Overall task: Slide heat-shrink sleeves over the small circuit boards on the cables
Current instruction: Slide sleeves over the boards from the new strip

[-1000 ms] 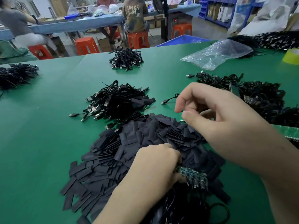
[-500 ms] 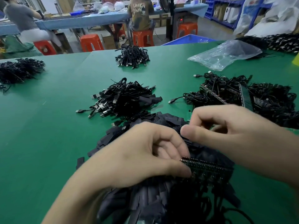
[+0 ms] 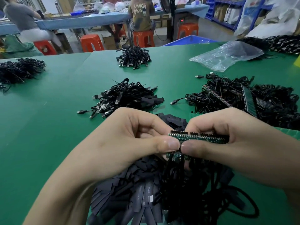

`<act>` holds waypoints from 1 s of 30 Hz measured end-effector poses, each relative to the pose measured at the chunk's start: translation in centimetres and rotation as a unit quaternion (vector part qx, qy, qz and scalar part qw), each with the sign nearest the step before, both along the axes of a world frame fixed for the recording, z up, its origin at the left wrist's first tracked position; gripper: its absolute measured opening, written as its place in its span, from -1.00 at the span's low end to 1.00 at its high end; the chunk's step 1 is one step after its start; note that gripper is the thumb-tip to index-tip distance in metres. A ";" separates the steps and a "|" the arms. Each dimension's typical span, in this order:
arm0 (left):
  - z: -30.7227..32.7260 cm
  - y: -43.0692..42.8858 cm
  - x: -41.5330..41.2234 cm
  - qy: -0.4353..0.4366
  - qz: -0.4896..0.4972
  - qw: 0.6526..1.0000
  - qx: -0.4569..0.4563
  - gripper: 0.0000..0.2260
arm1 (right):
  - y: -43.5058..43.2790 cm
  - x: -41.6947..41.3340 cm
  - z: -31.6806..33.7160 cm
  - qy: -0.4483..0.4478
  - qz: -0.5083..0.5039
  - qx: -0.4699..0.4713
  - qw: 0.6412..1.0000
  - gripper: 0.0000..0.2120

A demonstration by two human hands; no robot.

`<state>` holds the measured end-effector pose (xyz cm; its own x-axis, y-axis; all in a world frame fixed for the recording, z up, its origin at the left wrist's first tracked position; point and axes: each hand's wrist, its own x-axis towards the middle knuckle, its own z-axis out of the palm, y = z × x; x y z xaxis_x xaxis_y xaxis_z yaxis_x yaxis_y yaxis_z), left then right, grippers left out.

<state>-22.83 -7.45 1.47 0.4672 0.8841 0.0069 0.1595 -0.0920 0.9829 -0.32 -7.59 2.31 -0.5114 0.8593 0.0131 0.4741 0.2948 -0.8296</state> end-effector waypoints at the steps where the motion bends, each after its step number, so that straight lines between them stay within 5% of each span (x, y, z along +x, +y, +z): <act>1: 0.0 0.0 0.0 -0.009 -0.005 1.000 -0.001 -0.90 | 0.0 0.1 0.0 0.010 0.000 -0.009 1.000 -0.74; 21: -1.0 0.1 0.8 -0.170 -0.094 0.977 -0.086 -0.91 | 0.5 1.4 -0.6 0.166 0.108 -0.101 0.975 -0.71; 30: -0.7 0.4 -0.1 -0.202 -0.056 0.976 -0.062 -0.85 | 0.2 0.5 -0.6 -0.075 0.175 -0.127 0.974 -0.84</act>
